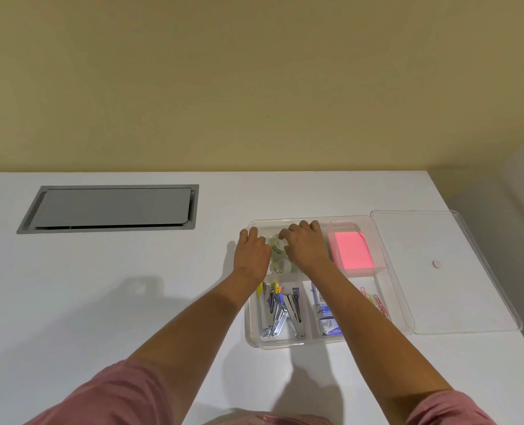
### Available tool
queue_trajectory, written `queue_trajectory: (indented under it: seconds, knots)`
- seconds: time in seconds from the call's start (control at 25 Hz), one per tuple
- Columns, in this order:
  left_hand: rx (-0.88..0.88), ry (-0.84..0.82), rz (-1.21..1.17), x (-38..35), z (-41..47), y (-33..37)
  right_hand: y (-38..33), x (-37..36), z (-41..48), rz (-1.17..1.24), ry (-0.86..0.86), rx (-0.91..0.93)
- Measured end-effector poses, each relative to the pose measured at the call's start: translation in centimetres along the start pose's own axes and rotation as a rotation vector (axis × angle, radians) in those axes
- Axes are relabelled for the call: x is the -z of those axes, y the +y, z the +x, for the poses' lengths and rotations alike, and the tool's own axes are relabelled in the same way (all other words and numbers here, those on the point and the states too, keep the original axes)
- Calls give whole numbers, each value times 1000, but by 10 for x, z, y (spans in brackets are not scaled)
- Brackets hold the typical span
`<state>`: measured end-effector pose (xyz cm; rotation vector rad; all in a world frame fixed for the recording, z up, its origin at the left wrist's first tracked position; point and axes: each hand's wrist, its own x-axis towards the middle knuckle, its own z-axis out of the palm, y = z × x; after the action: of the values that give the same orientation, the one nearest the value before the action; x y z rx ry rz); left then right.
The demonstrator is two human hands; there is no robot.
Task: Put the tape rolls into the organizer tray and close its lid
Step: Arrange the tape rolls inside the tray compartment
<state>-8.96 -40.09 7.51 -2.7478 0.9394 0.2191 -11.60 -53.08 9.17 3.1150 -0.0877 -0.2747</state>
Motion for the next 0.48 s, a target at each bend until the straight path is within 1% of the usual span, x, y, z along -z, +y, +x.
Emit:
queue_trajectory:
  seconds: [0.32,0.48]
  knots:
    - [7,-6,-9,5,2,0,0,-6,8,5,-18,1]
    - [38,38,-84,9,8,-3,1,-7,12,-14,-9,23]
